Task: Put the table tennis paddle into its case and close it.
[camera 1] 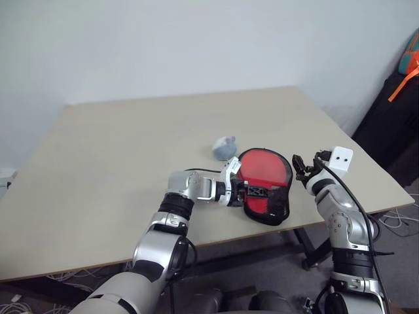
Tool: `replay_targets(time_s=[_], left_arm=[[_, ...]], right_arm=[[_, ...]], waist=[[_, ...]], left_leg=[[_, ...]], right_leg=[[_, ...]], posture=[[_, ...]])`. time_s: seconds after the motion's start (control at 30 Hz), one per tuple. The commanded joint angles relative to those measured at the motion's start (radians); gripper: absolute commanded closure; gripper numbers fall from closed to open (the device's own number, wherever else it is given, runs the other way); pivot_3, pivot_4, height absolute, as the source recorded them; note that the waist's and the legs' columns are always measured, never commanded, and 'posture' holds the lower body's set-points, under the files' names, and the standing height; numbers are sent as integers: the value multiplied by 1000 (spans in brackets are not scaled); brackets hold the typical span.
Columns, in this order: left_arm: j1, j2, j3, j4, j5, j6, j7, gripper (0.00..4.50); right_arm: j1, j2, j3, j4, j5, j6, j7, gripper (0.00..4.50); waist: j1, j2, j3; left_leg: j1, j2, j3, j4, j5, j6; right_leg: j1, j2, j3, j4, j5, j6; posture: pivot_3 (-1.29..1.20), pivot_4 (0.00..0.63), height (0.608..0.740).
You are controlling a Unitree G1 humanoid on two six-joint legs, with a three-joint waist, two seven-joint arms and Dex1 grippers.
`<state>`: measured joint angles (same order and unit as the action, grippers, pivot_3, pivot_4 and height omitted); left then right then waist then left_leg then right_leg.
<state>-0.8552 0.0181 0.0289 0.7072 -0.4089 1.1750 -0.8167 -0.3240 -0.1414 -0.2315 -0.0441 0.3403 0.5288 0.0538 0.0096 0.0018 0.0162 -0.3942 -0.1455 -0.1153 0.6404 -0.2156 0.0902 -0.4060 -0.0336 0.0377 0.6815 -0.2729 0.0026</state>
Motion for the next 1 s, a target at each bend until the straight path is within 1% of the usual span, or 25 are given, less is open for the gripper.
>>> replay_targets(time_s=[0.03,0.07,0.13,0.17,0.33,0.47,0.57,0.7,0.73,0.83,0.87,1.0], left_arm=[[-32,8,10,16,-7,-28,9,356],[-31,11,9,20,-7,-31,10,561],[-31,16,18,33,-8,-33,21,1192],[-32,18,22,35,-14,-25,22,1614],[-34,30,31,36,-16,13,56,3352],[-14,69,1,-9,-19,92,47,3352],[0,100,56,-34,-58,157,55,3352],[62,134,58,-117,-59,240,104,3352],[74,138,87,-135,-73,267,118,3352],[79,140,228,-171,-127,364,154,3352],[86,138,244,-202,-135,399,167,3352],[144,173,192,-299,-243,439,189,3352]], right_arm=[[-24,-13,-21,-25,-5,-32,-8,838],[-21,-13,-23,-26,-4,-34,-10,838],[-17,-12,-24,-28,-7,-35,-14,838],[-15,-11,-23,-30,-9,-35,-15,838],[-15,-12,-27,-30,-16,-36,-19,838],[-15,-15,-31,-32,-18,-36,-24,838],[-11,-15,-31,-37,-20,-36,-28,838],[-1,-14,-33,-53,-19,-32,-29,838],[1,-15,-33,-57,-19,-31,-29,838],[4,-18,-33,-61,-20,-27,-28,838],[4,-22,-31,-61,-22,-25,-26,838],[3,-26,-27,-61,-26,-22,-23,838]], waist=[[-3,0,0],[-4,0,0],[-5,0,0],[-5,0,0],[-5,0,0],[-7,0,0],[-10,0,0],[-10,0,0],[-10,0,0],[-9,0,0],[-9,0,0],[-10,0,0]], left_leg=[[0,0,0,0,0,0],[0,0,0,-1,0,0],[0,0,0,-1,0,0],[0,0,0,-1,0,0],[0,0,0,-1,0,0],[0,0,0,-1,0,0],[0,0,0,-2,0,0],[0,0,0,-2,0,0],[0,0,0,-2,0,0],[0,0,0,-2,0,0],[0,0,0,-2,0,0],[0,0,0,-2,0,0]], right_leg=[[0,0,0,0,0,0],[0,0,0,0,0,0],[-1,0,0,0,0,0],[-1,0,0,0,0,0],[-1,0,0,0,0,0],[-1,0,0,0,0,0],[-1,0,0,0,0,0],[-1,0,0,0,0,0],[-1,0,0,0,0,0],[-1,0,0,0,0,0],[-1,0,0,0,0,0],[-1,0,0,0,0,0]], posture=[[0,0,740],[0,0,740],[0,0,740],[0,0,740],[0,0,740],[0,0,740],[0,0,740],[0,0,740],[0,0,740],[0,0,740],[0,0,740],[0,0,740]])
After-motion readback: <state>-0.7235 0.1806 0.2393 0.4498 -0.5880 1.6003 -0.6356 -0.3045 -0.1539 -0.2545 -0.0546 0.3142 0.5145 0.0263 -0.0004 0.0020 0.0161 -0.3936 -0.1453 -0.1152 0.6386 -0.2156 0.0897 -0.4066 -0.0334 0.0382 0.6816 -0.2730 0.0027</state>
